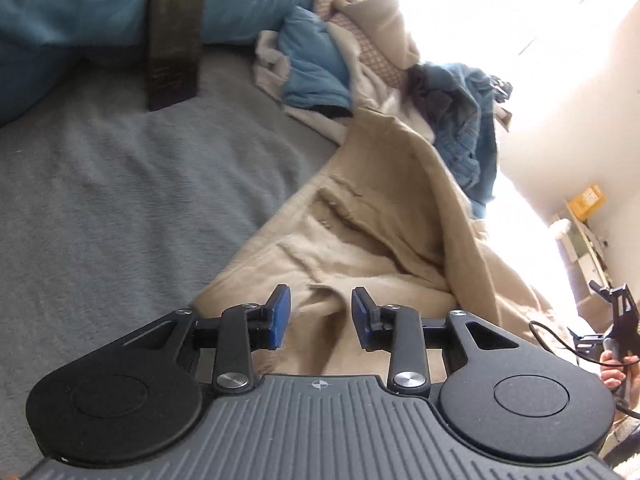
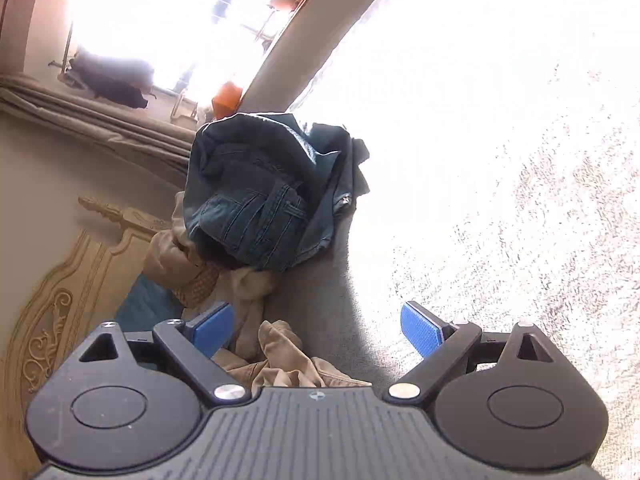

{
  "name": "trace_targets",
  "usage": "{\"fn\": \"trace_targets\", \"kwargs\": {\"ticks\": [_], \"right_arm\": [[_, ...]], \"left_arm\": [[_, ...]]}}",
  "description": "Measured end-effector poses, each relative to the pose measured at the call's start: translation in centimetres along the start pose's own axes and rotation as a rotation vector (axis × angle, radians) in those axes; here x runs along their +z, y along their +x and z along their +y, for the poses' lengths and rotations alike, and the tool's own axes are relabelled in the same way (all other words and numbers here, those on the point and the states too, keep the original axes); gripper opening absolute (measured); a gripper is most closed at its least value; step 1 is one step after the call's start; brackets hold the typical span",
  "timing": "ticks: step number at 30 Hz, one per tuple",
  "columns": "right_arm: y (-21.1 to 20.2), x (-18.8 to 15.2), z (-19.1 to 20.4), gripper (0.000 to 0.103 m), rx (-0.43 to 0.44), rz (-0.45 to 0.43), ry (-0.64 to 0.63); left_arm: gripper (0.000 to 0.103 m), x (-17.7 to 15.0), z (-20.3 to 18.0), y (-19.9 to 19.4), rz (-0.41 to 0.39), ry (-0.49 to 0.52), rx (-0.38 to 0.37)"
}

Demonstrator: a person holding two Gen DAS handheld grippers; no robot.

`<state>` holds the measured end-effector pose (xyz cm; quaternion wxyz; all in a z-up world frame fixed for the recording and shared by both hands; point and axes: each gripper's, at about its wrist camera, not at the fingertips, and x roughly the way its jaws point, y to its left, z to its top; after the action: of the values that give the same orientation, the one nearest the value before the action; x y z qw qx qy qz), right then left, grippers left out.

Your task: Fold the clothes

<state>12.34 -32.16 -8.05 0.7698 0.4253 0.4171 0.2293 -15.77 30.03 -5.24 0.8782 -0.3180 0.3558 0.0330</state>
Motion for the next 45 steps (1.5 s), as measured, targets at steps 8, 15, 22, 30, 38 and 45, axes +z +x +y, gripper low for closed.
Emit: {"fn": "trace_targets", "kwargs": {"ticks": [8, 15, 22, 30, 38, 45], "right_arm": [[-9.9, -1.7, -3.5, 0.093, 0.037, -0.133, 0.12], [-12.2, -1.3, -4.6, 0.095, -0.08, -0.113, 0.123], [0.6, -1.7, -6.0, 0.094, -0.147, 0.169, 0.14], [10.6, -7.1, 1.9, 0.088, -0.124, 0.333, -0.148], [13.0, -21.7, 11.7, 0.102, -0.323, 0.357, -0.984], [10.1, -17.5, 11.7, 0.1, -0.265, 0.33, -0.901]], "left_arm": [[0.038, 0.2, -9.6, 6.3, 0.06, 0.162, -0.239], [0.041, -1.1, -13.2, 9.8, 0.107, 0.228, -0.334], [0.041, -1.1, -12.5, 11.7, 0.077, 0.157, -0.32], [0.043, 0.9, -12.4, 9.8, -0.031, 0.177, -0.393], [0.048, 0.6, -12.3, 14.1, 0.054, 0.243, -0.281], [0.047, 0.1, -10.7, 16.5, 0.123, 0.165, -0.218]]}}
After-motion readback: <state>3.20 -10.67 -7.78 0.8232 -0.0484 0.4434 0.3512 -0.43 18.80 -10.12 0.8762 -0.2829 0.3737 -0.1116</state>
